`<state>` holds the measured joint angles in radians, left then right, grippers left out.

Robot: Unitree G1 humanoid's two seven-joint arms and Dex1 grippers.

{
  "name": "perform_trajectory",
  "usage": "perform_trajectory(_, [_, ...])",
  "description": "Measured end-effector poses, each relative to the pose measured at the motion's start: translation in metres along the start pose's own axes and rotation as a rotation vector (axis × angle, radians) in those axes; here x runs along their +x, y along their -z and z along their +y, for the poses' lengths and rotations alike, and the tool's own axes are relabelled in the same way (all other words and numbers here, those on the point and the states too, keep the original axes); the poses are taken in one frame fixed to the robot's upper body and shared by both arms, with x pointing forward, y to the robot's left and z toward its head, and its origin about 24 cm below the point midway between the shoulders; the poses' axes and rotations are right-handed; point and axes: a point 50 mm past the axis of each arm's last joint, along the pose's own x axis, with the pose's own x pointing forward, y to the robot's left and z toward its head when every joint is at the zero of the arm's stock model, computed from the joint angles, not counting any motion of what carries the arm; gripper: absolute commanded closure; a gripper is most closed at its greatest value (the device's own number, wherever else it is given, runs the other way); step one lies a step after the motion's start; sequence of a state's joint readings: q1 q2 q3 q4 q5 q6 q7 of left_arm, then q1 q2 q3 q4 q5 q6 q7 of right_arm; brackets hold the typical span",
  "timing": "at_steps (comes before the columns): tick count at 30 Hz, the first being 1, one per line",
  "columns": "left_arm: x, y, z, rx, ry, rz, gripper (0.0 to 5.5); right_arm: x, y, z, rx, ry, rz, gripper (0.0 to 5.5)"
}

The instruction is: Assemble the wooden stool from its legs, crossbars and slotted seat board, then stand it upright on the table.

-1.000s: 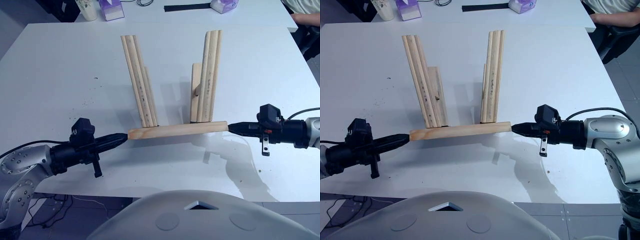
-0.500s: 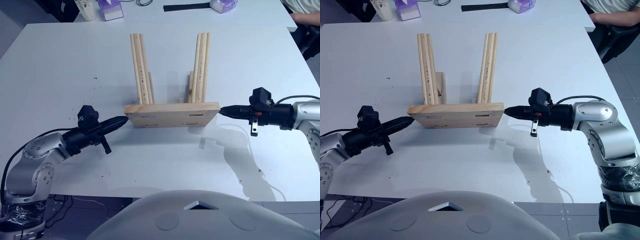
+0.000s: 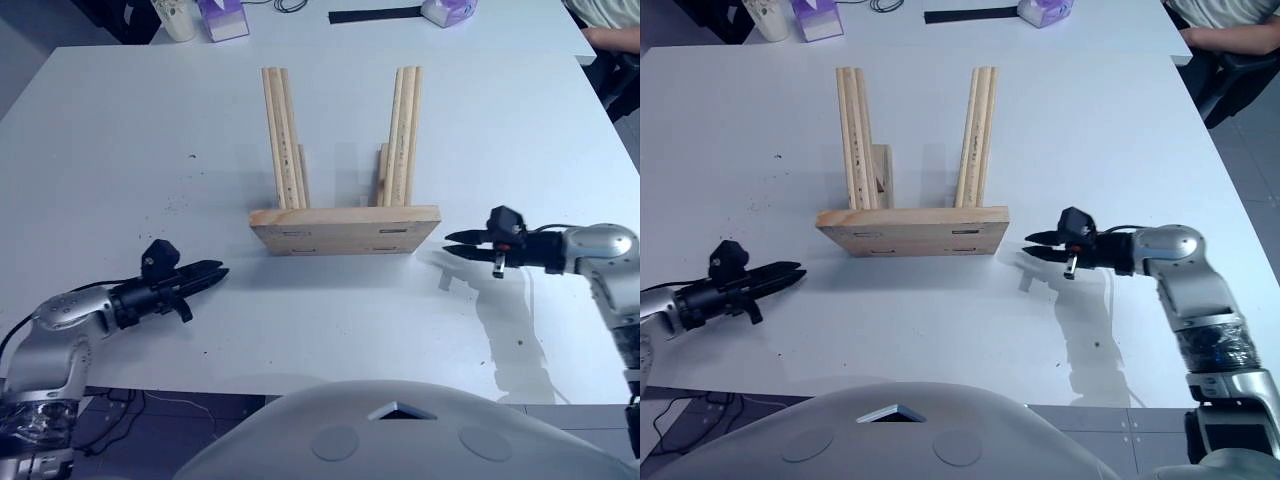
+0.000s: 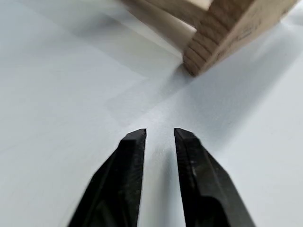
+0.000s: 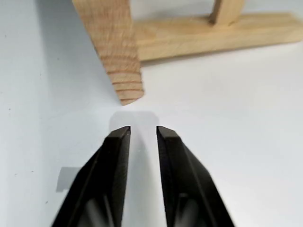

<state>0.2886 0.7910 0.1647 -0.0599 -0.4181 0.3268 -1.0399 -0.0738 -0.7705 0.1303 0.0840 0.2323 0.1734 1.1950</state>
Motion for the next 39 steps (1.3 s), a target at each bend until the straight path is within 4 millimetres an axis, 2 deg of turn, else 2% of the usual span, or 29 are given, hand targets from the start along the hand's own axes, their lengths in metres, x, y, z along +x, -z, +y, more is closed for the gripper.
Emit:
perform_trajectory(2, [0.012,-0.006,0.000,0.067,0.044,0.006,3.65,0.010,-0.002,-0.004,-0.023,-0.027,-0.002,3.71])
perform_trajectory(5, [0.025,-0.013,0.001,0.169,0.106,0.024,3.14,0.014,-0.017,-0.014,-0.091,-0.073,-0.011,3.22])
perform_trajectory(9, [0.032,-0.023,0.006,0.256,0.116,0.003,2.63,0.021,-0.020,-0.011,-0.105,-0.141,-0.016,2.72])
perform_trajectory(18, [0.046,-0.037,0.001,0.357,0.238,-0.027,2.63,0.029,-0.025,-0.007,-0.121,-0.190,-0.021,2.72])
perform_trajectory(21, [0.060,-0.043,0.005,0.426,0.262,-0.020,2.63,0.038,-0.030,-0.008,-0.136,-0.204,-0.036,2.72])
perform_trajectory(28, [0.074,-0.048,0.011,0.471,0.286,-0.022,2.63,0.048,-0.039,-0.016,-0.182,-0.209,-0.047,2.72])
perform_trajectory(35, [0.074,-0.044,0.017,0.470,0.279,-0.013,2.63,0.043,-0.032,-0.019,-0.178,-0.201,-0.021,2.72])
perform_trajectory(37, [0.076,-0.049,0.020,0.477,0.271,-0.023,2.63,0.047,-0.031,-0.018,-0.178,-0.212,-0.024,2.72])
perform_trajectory(39, [0.078,-0.053,0.023,0.485,0.265,-0.030,2.61,0.053,-0.031,-0.016,-0.179,-0.226,-0.029,2.96])
